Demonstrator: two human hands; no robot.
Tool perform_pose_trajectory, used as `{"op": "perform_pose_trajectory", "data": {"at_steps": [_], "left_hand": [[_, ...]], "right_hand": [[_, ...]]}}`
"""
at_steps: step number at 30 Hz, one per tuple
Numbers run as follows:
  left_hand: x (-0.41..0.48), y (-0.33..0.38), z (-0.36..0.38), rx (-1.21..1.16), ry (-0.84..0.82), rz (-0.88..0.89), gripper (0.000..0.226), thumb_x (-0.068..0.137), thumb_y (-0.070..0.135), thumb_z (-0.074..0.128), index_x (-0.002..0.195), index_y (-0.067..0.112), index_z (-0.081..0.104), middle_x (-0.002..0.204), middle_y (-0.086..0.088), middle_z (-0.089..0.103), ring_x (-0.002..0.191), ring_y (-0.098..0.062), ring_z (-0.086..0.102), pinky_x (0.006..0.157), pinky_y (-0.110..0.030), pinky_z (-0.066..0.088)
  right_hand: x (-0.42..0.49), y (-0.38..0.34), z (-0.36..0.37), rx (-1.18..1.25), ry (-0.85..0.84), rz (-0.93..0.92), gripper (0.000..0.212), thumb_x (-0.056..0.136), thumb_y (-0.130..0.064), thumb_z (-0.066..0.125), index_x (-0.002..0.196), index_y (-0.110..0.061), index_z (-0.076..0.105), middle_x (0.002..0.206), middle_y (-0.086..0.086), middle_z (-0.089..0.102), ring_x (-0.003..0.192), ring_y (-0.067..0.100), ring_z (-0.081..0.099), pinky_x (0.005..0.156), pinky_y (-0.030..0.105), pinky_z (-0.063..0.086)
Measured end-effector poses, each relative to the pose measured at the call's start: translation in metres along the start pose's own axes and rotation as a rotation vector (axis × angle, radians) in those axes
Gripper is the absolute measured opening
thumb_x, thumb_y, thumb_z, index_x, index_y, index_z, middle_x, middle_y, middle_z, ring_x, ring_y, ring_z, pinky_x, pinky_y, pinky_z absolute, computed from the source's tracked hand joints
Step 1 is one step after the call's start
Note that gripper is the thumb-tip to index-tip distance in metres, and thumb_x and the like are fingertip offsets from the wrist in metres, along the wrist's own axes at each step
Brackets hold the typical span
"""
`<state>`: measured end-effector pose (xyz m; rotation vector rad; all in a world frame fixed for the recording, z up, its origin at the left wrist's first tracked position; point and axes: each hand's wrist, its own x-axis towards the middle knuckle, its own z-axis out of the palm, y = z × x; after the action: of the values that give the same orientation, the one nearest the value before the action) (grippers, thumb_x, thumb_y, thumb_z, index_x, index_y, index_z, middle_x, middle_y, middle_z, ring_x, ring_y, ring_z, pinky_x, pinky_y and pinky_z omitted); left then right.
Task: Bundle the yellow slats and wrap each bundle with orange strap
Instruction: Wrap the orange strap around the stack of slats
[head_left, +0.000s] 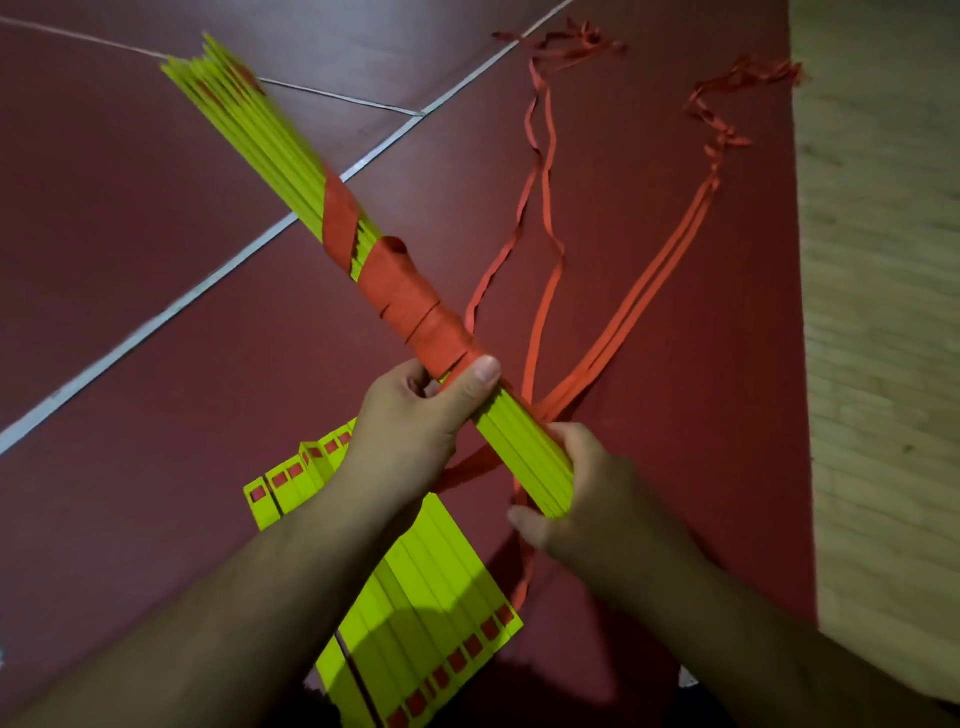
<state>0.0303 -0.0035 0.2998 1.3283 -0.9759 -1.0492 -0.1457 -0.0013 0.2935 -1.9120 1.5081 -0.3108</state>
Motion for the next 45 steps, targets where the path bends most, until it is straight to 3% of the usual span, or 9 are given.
{"op": "perform_pose_trajectory", "data": {"at_steps": [8,16,19,24,27,30,35,38,45], "left_hand": [[0.006,0.021,-0.017,0.032,-0.291,0.105,0.018,0.089,0.005,0.064,0.106,0.0,0.066,0.07,0.016,0.07,0.056,0.01,0.056,0.054,-0.004,0.04],[0.014,0.017,-0.032,0.034,-0.089,0.228,0.071,0.055,0.07,0.082,0.086,0.009,0.062,0.071,0.009,0.066,0.064,-0.005,0.055,0.058,-0.019,0.043],[0.011,0.018,-0.028,0.023,-0.147,0.25,0.092,0.062,0.076,0.073,0.102,-0.005,0.056,0.081,-0.004,0.061,0.073,-0.015,0.052,0.062,-0.026,0.041],[0.006,0.021,-0.026,-0.122,-0.437,0.193,0.048,0.069,0.068,0.071,0.089,0.025,0.069,0.058,-0.013,0.048,0.043,0.001,0.038,0.041,-0.013,0.032],[0.004,0.018,-0.027,-0.195,-0.487,0.145,0.038,0.063,0.06,0.083,0.081,0.029,0.071,0.061,0.011,0.056,0.042,0.004,0.039,0.041,-0.01,0.032],[0.0,0.021,-0.023,-0.201,-0.391,0.091,0.031,0.064,0.054,0.084,0.078,0.029,0.072,0.061,0.012,0.057,0.042,0.002,0.04,0.04,-0.011,0.032],[0.0,0.015,-0.011,0.009,-0.084,0.044,0.022,0.076,0.026,0.076,0.085,0.009,0.065,0.065,-0.003,0.057,0.043,-0.001,0.035,0.041,-0.015,0.029],[-0.007,0.013,0.004,0.024,-0.019,0.038,0.017,0.082,0.017,0.074,0.089,0.004,0.064,0.063,0.0,0.058,0.043,0.001,0.038,0.041,-0.014,0.031],[0.007,0.017,-0.015,0.193,-0.353,0.128,0.025,0.08,0.028,0.075,0.099,0.012,0.071,0.083,0.002,0.074,0.073,-0.006,0.065,0.066,-0.021,0.052]], "right_hand": [[-0.002,-0.011,-0.025,0.182,-0.05,-0.063,0.022,0.069,-0.013,0.071,0.076,-0.028,0.055,0.051,-0.014,0.054,0.043,0.006,0.043,0.042,0.016,0.035],[-0.008,-0.013,-0.034,0.613,-0.402,-0.009,0.042,0.059,-0.01,0.069,0.099,-0.003,0.062,0.066,0.012,0.063,0.052,0.021,0.061,0.051,0.035,0.049],[-0.01,-0.012,-0.032,0.822,-0.54,0.01,0.053,0.057,-0.005,0.069,0.11,-0.002,0.064,0.074,0.014,0.063,0.051,0.025,0.06,0.052,0.034,0.049],[-0.01,-0.008,-0.03,1.138,-0.867,0.02,0.052,0.059,-0.013,0.066,0.11,-0.017,0.069,0.076,0.011,0.063,0.054,0.025,0.06,0.06,0.033,0.048],[-0.008,-0.002,-0.034,1.165,-0.977,0.037,0.051,0.066,-0.013,0.061,0.116,-0.018,0.069,0.082,0.016,0.067,0.062,0.028,0.065,0.065,0.036,0.049],[-0.002,-0.002,-0.045,0.977,-0.853,0.064,0.047,0.07,-0.017,0.072,0.117,-0.013,0.068,0.1,0.02,0.071,0.081,0.034,0.069,0.074,0.043,0.052],[-0.004,-0.01,-0.044,0.173,-0.141,-0.065,0.07,0.065,-0.045,0.088,0.125,-0.04,0.052,0.104,-0.022,0.066,0.09,-0.011,0.063,0.073,0.007,0.048],[-0.006,-0.015,-0.016,-0.049,-0.035,0.002,0.088,0.059,-0.056,0.084,0.132,-0.04,0.036,0.121,-0.015,0.056,0.109,0.008,0.057,0.084,0.025,0.047],[0.0,-0.008,-0.025,0.216,0.062,0.021,0.029,0.058,-0.028,0.076,0.075,-0.021,0.055,0.058,-0.013,0.059,0.045,0.007,0.05,0.043,0.022,0.04]]}}
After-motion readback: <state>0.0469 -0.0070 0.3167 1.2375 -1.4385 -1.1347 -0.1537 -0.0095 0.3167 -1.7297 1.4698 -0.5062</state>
